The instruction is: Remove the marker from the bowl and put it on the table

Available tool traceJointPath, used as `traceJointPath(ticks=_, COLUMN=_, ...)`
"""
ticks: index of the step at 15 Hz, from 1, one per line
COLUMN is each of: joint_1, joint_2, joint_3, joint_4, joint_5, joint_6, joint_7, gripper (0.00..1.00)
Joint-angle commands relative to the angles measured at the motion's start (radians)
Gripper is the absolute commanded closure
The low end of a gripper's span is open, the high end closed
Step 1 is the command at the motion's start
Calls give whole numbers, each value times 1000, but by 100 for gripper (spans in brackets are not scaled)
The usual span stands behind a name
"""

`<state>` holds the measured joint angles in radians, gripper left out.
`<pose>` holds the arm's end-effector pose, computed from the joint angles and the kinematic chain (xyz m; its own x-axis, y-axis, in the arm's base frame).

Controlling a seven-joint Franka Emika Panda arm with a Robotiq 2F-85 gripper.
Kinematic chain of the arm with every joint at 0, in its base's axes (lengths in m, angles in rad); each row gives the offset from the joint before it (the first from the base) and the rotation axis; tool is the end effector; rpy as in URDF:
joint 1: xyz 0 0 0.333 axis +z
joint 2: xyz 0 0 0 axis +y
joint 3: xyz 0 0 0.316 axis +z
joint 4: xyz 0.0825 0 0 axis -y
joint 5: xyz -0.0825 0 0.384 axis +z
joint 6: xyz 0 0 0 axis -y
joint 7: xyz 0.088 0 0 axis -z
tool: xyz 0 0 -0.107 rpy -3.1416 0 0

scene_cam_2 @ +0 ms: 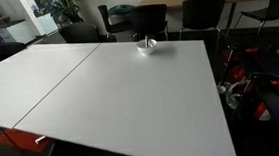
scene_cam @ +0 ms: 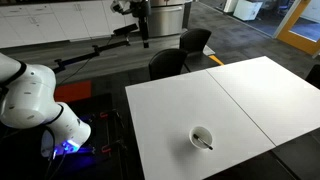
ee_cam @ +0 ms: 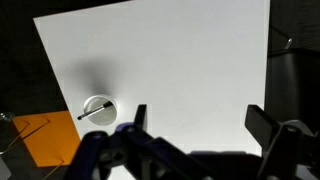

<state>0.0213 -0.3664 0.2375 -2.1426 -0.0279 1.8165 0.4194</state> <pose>0.4337 0.1245 0.5519 0.9838 -0.1637 0.0729 -0.1699 -0.9814 0.0895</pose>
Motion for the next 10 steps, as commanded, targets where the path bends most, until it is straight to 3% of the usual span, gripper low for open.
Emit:
traceJointPath(ticks=1, joint_1=17, joint_2=2, joint_3=-15, joint_4=2, joint_5=-6, joint_6=-2, joint_7=5, gripper=0)
traceJointPath(ticks=6, joint_1=17, joint_2=2, joint_3=-15, joint_4=2, joint_5=-6, joint_6=-2, joint_7=5, gripper=0)
traceJointPath(ticks=10, joint_1=-10, joint_2=-5, joint_3=-32, joint_4=7, joint_5=-4, joint_6=45, joint_7=80, gripper=0)
